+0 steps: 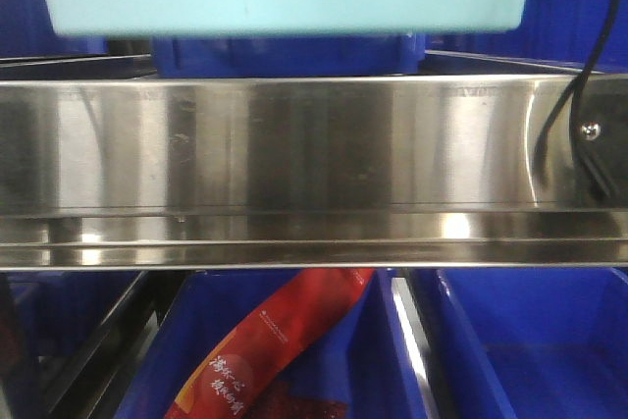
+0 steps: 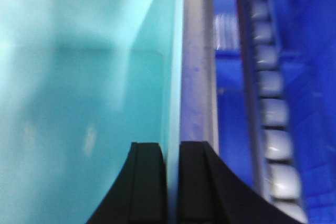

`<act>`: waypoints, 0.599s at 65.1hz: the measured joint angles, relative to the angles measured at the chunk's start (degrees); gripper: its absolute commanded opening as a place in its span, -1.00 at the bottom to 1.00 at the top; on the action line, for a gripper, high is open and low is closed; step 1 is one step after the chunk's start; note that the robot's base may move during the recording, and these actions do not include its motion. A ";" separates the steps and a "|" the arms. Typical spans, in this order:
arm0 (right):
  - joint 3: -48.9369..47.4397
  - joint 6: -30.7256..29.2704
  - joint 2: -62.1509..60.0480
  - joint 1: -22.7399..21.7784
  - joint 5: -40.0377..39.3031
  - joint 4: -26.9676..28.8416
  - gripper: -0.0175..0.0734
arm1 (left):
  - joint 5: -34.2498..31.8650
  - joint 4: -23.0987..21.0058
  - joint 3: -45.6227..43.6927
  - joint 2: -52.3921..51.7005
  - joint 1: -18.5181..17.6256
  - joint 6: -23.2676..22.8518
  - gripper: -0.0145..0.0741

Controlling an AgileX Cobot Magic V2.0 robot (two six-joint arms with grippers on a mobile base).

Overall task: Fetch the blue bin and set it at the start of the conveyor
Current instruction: 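Lift the turquoise bin with both grippers and pull it off the shelf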

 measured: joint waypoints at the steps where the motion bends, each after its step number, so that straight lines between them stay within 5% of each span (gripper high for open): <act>1: 0.47 0.55 -0.66 0.17 0.00 -0.60 -0.98 | 0.00 0.57 0.27 -0.54 -0.32 -0.55 -0.92; 20: 10.34 8.40 -13.02 6.45 -0.60 -7.42 -0.98 | 0.00 10.44 12.43 -13.23 -9.00 -12.26 -0.92; 39: 15.29 11.75 -19.45 8.63 -2.56 -9.42 -0.98 | 1.42 13.12 14.46 -16.99 -12.31 -14.05 -0.92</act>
